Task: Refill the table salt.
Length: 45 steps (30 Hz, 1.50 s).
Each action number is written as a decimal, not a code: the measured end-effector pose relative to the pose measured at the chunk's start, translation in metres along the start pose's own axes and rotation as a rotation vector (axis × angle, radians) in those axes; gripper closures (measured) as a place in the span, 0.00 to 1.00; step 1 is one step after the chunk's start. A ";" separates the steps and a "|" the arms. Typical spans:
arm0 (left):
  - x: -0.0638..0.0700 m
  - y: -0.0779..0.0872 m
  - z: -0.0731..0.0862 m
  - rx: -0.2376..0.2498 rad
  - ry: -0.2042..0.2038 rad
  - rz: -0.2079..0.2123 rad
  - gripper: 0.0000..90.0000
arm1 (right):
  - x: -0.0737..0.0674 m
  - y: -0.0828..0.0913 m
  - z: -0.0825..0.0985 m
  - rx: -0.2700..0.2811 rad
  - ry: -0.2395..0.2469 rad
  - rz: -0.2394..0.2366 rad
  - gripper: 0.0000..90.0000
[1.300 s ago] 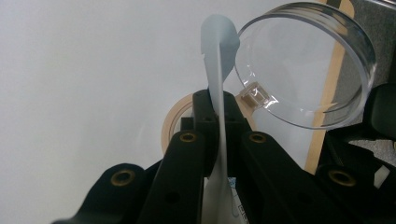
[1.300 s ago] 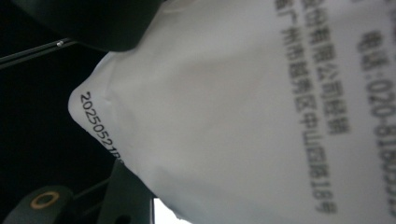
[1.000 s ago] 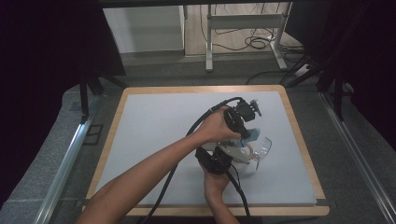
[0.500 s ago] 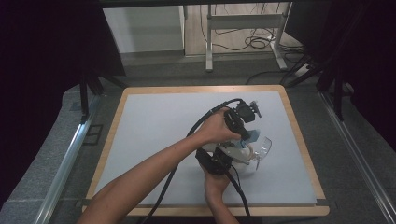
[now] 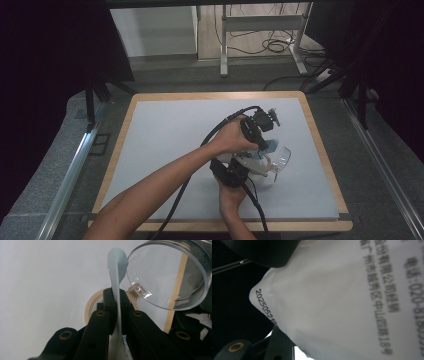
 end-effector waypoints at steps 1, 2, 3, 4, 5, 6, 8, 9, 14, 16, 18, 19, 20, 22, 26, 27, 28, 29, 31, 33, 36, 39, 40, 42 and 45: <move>0.000 0.000 0.000 -0.001 -0.002 0.003 1.00 | 0.000 0.000 0.000 0.000 0.002 0.000 0.61; 0.000 -0.001 0.000 -0.003 -0.004 0.003 1.00 | 0.000 0.000 0.000 0.004 0.000 -0.001 0.61; 0.000 -0.001 0.000 -0.003 -0.002 0.004 1.00 | 0.001 0.000 0.000 0.004 0.000 -0.001 0.61; 0.000 -0.002 0.000 -0.003 0.000 0.005 1.00 | 0.001 0.000 0.001 0.002 0.003 0.000 0.61; 0.000 -0.002 0.000 -0.006 -0.001 0.002 1.00 | 0.001 0.000 0.001 0.000 0.000 0.001 0.61; 0.000 -0.003 0.000 -0.007 -0.002 0.004 1.00 | 0.001 0.000 0.001 0.000 0.000 0.001 0.61; 0.000 -0.004 0.001 -0.005 0.002 0.007 1.00 | 0.002 0.000 0.002 0.003 -0.002 0.000 0.61; -0.001 -0.004 0.001 -0.005 0.003 0.008 1.00 | 0.002 0.000 0.002 -0.003 -0.002 0.002 0.61; 0.000 -0.005 0.001 -0.007 0.004 0.006 1.00 | 0.002 0.000 0.003 -0.001 -0.012 -0.002 0.61; 0.000 -0.005 0.001 -0.008 0.004 0.006 1.00 | 0.002 0.000 0.003 0.000 -0.008 -0.001 0.61; 0.000 -0.005 0.001 -0.008 0.004 0.005 1.00 | 0.002 0.000 0.003 0.000 -0.009 -0.001 0.61; 0.000 -0.005 0.001 -0.008 0.004 0.005 1.00 | 0.002 0.000 0.003 0.000 -0.010 -0.001 0.61; 0.000 -0.005 0.001 -0.008 0.004 0.005 1.00 | 0.003 0.000 0.003 0.000 -0.010 -0.001 0.61; -0.001 -0.005 0.001 -0.007 0.004 0.005 1.00 | 0.003 0.000 0.003 0.001 -0.010 -0.001 0.61; -0.001 -0.005 0.002 -0.007 0.005 0.005 1.00 | 0.002 0.000 0.003 -0.001 -0.009 -0.003 0.61; -0.001 -0.005 0.002 -0.007 0.004 0.006 1.00 | 0.002 0.000 0.004 -0.001 -0.007 -0.004 0.61; -0.001 -0.005 0.002 -0.006 0.005 0.005 1.00 | 0.002 0.000 0.004 -0.001 -0.007 -0.004 0.61; -0.001 -0.004 0.002 -0.005 0.005 0.006 1.00 | 0.002 0.000 0.004 -0.002 -0.007 -0.004 0.61; -0.001 -0.004 0.003 -0.005 0.004 0.005 1.00 | 0.002 0.000 0.004 -0.001 -0.005 -0.003 0.61; -0.001 -0.004 0.003 -0.003 0.002 0.005 1.00 | 0.001 0.000 0.004 -0.003 -0.008 -0.004 0.61; -0.001 -0.003 0.004 -0.002 0.006 0.006 1.00 | 0.001 -0.001 0.005 -0.003 -0.004 -0.004 0.61; -0.002 -0.003 0.005 0.000 0.007 0.006 1.00 | 0.000 -0.001 0.005 -0.004 -0.004 -0.005 0.61; -0.002 -0.003 0.005 0.001 0.010 0.006 1.00 | 0.000 -0.001 0.005 -0.005 -0.004 -0.005 0.61; -0.002 -0.003 0.005 0.001 0.009 0.006 1.00 | 0.000 -0.001 0.006 -0.006 -0.004 -0.005 0.61; -0.002 -0.003 0.005 0.001 0.008 0.003 1.00 | 0.000 -0.001 0.006 -0.006 -0.004 -0.005 0.61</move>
Point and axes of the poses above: each handheld gripper's, and its own axes: y roughly backward along the jaws, z roughly out of its underside, x roughly to its right, the point moved 7 cm from there along -y, roughly forward along the jaws, and after that the axes turned 4 degrees about x, right-handed, at the moved point
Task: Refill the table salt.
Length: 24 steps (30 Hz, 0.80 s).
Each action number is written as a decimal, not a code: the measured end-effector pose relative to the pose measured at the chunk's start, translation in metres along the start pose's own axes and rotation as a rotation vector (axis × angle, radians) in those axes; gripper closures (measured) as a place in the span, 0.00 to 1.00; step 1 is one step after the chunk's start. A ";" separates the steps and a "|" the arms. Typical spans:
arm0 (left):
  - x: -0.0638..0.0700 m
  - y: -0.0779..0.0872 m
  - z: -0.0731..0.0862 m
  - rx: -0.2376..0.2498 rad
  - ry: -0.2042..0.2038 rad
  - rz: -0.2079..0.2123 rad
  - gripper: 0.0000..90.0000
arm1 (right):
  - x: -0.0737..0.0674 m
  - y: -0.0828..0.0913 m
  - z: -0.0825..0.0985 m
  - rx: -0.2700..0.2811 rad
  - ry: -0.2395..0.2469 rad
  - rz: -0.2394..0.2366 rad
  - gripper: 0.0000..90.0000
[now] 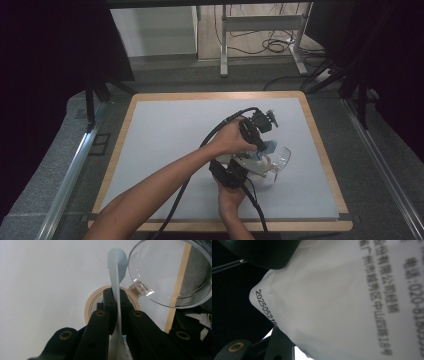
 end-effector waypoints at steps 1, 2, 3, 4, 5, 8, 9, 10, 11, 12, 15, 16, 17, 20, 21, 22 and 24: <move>0.000 0.000 0.000 0.000 -0.001 -0.001 1.00 | 0.000 0.000 0.000 0.000 -0.001 0.000 0.61; 0.000 0.000 0.000 -0.001 -0.002 -0.001 1.00 | 0.000 0.000 0.000 0.000 -0.001 0.000 0.61; 0.000 0.000 0.000 -0.001 -0.002 0.000 1.00 | 0.000 0.000 0.000 0.000 -0.001 0.000 0.61; 0.000 0.000 0.000 -0.001 -0.001 0.000 1.00 | 0.000 0.000 0.000 0.000 -0.001 0.000 0.61; 0.000 0.000 0.000 -0.001 -0.002 0.001 1.00 | 0.000 0.000 0.000 0.000 -0.001 0.000 0.61; 0.000 -0.001 0.000 -0.001 -0.002 0.002 1.00 | 0.000 0.000 0.000 0.000 -0.002 0.001 0.61; 0.000 -0.001 -0.001 -0.002 -0.001 0.002 1.00 | 0.001 0.000 0.000 0.001 -0.003 0.002 0.61; 0.000 -0.001 -0.001 -0.002 -0.001 0.001 1.00 | 0.001 0.000 0.000 0.002 -0.003 0.001 0.61; 0.000 -0.001 -0.001 -0.002 -0.002 0.001 1.00 | 0.001 0.000 0.000 0.000 -0.002 0.004 0.61; 0.000 -0.001 -0.001 -0.003 -0.002 0.002 1.00 | 0.001 0.001 0.000 0.001 -0.003 0.004 0.61; 0.001 -0.001 -0.001 -0.004 0.000 0.002 1.00 | 0.001 0.001 0.000 0.000 -0.010 0.004 0.61; 0.001 -0.001 -0.001 -0.005 0.000 0.001 1.00 | 0.001 0.001 0.000 0.001 -0.010 0.004 0.61; 0.000 -0.001 -0.002 -0.005 -0.004 0.000 1.00 | 0.001 0.001 -0.001 0.003 -0.007 0.004 0.61; 0.001 0.000 -0.003 -0.006 -0.002 -0.002 1.00 | 0.001 0.000 -0.002 0.009 -0.011 0.002 0.61; 0.001 0.000 -0.004 -0.005 -0.006 -0.001 1.00 | 0.001 0.000 -0.003 0.012 -0.012 0.003 0.61; 0.001 0.001 -0.004 -0.007 -0.006 -0.002 1.00 | 0.001 0.001 -0.003 0.011 -0.011 0.005 0.61; 0.002 0.001 -0.006 -0.006 -0.010 -0.003 1.00 | 0.001 0.001 -0.005 0.021 -0.016 0.004 0.61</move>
Point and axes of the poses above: each handheld gripper's, and its own axes: y roughly backward along the jaws, z roughly out of its underside, x roughly to its right, the point moved 7 cm from there along -y, roughly forward along the jaws, and after that the axes turned 4 degrees about x, right-handed, at the moved point
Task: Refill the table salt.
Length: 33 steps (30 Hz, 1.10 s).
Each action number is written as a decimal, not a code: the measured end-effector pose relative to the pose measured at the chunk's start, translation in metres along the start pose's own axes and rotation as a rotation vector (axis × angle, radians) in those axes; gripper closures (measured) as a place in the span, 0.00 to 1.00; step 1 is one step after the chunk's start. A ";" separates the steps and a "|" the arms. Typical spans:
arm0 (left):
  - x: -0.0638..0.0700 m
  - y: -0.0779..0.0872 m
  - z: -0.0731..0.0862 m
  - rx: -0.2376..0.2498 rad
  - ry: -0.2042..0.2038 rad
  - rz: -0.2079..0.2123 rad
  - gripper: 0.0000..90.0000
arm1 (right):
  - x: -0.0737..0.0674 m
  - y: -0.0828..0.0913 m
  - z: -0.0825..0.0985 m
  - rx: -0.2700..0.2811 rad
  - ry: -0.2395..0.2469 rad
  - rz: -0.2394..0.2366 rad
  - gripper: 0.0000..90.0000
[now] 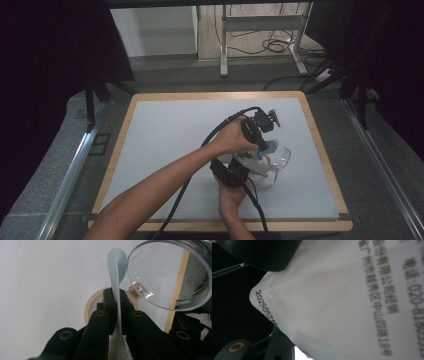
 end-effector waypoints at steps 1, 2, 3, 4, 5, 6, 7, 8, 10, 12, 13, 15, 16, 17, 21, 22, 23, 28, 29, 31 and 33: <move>0.000 0.000 -0.001 -0.001 0.000 -0.001 1.00 | 0.000 0.000 -0.001 0.002 -0.002 0.000 0.61; 0.001 0.001 -0.001 0.000 0.000 -0.001 1.00 | 0.000 0.000 -0.002 0.006 -0.001 0.000 0.61; 0.001 0.001 -0.001 0.001 -0.002 0.000 1.00 | 0.000 0.001 -0.002 0.007 -0.002 0.001 0.61; 0.001 0.001 -0.001 0.001 -0.002 -0.001 1.00 | 0.000 0.001 -0.002 0.004 -0.001 0.002 0.61; 0.001 0.001 -0.001 0.001 -0.002 0.000 1.00 | 0.000 0.001 -0.003 0.004 0.001 0.002 0.61; 0.001 0.001 -0.001 0.001 -0.002 -0.001 1.00 | 0.000 0.001 -0.003 0.008 0.002 0.000 0.61; 0.001 0.001 -0.002 0.002 -0.001 -0.001 1.00 | 0.000 0.001 -0.003 0.008 0.001 0.000 0.61; 0.001 0.001 -0.002 0.003 -0.001 0.000 1.00 | 0.000 0.001 -0.004 0.009 0.002 0.001 0.61; 0.001 0.002 -0.002 0.004 0.000 0.001 1.00 | 0.000 0.001 -0.004 0.009 0.003 0.000 0.61; 0.001 0.001 -0.002 0.002 -0.001 0.000 1.00 | 0.000 0.001 -0.004 0.010 0.002 0.001 0.61; 0.001 0.001 -0.002 0.002 -0.001 -0.001 1.00 | 0.000 0.001 -0.004 0.010 0.000 0.001 0.61; 0.001 0.002 -0.002 0.006 0.000 0.001 1.00 | 0.000 0.001 -0.004 0.007 0.003 0.003 0.61; 0.001 0.002 -0.002 0.006 -0.001 0.001 1.00 | -0.001 0.001 -0.005 0.008 0.004 0.003 0.61; 0.001 0.002 -0.002 0.007 -0.001 0.000 1.00 | -0.001 0.001 -0.005 0.010 0.002 0.001 0.61; 0.001 0.004 -0.002 0.007 -0.001 -0.002 1.00 | -0.002 0.001 -0.007 0.011 0.005 0.003 0.61; 0.001 0.004 -0.002 0.007 -0.001 -0.002 1.00 | -0.002 0.000 -0.007 0.014 0.004 0.001 0.61; 0.001 0.004 -0.002 0.007 -0.002 -0.002 1.00 | -0.002 0.000 -0.007 0.013 0.005 0.000 0.61; 0.001 0.004 -0.002 0.010 0.002 -0.001 1.00 | -0.003 0.000 -0.008 0.011 0.006 0.001 0.61; 0.001 0.005 -0.002 0.009 0.001 -0.001 1.00 | -0.003 0.000 -0.008 0.011 0.006 0.001 0.61; 0.001 0.004 -0.001 0.008 0.001 0.000 1.00 | -0.003 0.000 -0.008 0.012 0.005 0.001 0.61; 0.001 0.004 -0.001 0.005 0.001 -0.001 1.00 | -0.003 0.000 -0.008 0.016 0.003 -0.001 0.61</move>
Point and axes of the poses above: each handheld gripper's, and its own axes: y roughly backward along the jaws, z roughly out of its underside, x roughly to its right, the point moved 7 cm from there along -y, roughly forward along the jaws, and after that the axes turned 4 degrees about x, right-handed, at the moved point
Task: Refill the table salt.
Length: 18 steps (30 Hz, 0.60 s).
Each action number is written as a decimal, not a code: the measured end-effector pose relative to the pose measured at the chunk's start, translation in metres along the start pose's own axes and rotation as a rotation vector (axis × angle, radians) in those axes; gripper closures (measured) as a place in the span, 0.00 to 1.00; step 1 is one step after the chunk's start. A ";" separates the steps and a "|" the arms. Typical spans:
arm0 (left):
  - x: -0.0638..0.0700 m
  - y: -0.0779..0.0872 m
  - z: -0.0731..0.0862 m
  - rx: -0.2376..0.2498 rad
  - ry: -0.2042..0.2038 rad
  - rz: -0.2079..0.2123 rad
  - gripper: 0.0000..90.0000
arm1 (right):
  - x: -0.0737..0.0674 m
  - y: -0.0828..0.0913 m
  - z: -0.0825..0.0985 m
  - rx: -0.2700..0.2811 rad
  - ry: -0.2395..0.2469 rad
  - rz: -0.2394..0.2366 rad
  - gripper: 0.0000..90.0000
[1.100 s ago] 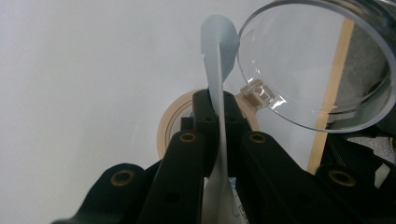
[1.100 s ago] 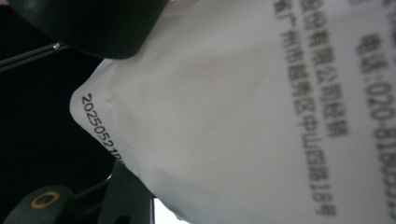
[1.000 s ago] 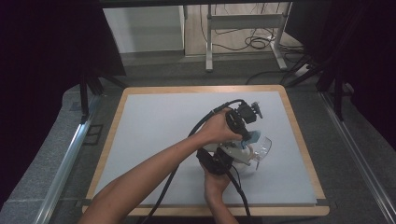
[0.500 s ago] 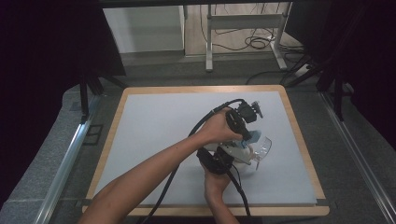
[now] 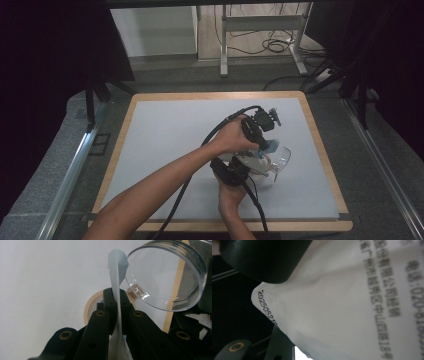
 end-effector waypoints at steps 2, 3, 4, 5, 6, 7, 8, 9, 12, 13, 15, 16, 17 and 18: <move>0.000 -0.001 0.000 -0.002 -0.002 0.001 1.00 | 0.000 0.000 0.000 0.002 -0.003 0.001 0.61; 0.000 -0.001 0.000 -0.002 0.000 0.003 1.00 | 0.001 0.000 0.001 -0.002 -0.003 0.004 0.61; 0.000 -0.002 0.000 -0.001 0.000 0.004 1.00 | 0.001 0.000 0.001 -0.002 -0.003 0.004 0.61; 0.000 -0.002 0.000 -0.003 -0.001 0.005 1.00 | 0.001 0.000 0.001 -0.003 -0.004 0.003 0.61; 0.000 -0.002 0.000 -0.004 -0.002 0.004 1.00 | 0.001 0.000 0.001 0.000 -0.006 0.001 0.61; 0.000 -0.003 0.000 -0.005 -0.003 0.002 1.00 | 0.001 0.001 0.001 0.002 -0.005 0.001 0.61; 0.000 -0.003 0.000 -0.006 -0.004 0.003 1.00 | 0.002 0.001 0.002 -0.001 -0.006 0.004 0.61; 0.000 -0.003 0.000 -0.005 -0.001 0.003 1.00 | 0.002 0.001 0.002 0.003 -0.009 0.002 0.61; 0.001 -0.003 -0.001 -0.004 0.000 0.005 1.00 | 0.002 0.001 0.001 0.000 -0.010 0.004 0.61; 0.001 -0.003 -0.001 -0.005 0.000 0.005 1.00 | 0.002 0.001 0.001 0.001 -0.011 0.004 0.61; 0.001 -0.003 -0.001 -0.006 -0.001 0.005 1.00 | 0.002 0.001 0.001 0.002 -0.012 0.004 0.61; 0.000 -0.003 -0.001 -0.005 -0.003 0.006 1.00 | 0.002 0.001 0.001 0.004 -0.008 0.004 0.61; 0.001 -0.003 -0.001 -0.004 -0.002 0.006 1.00 | 0.002 0.001 0.001 0.006 -0.007 0.004 0.61; 0.001 -0.003 -0.001 -0.003 0.000 0.005 1.00 | 0.002 0.001 0.000 0.010 -0.006 0.003 0.61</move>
Point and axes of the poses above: each handheld gripper's, and its own axes: y roughly backward along the jaws, z roughly out of its underside, x roughly to its right, the point moved 7 cm from there along -y, roughly forward along the jaws, and after that the axes turned 4 degrees about x, right-handed, at the moved point
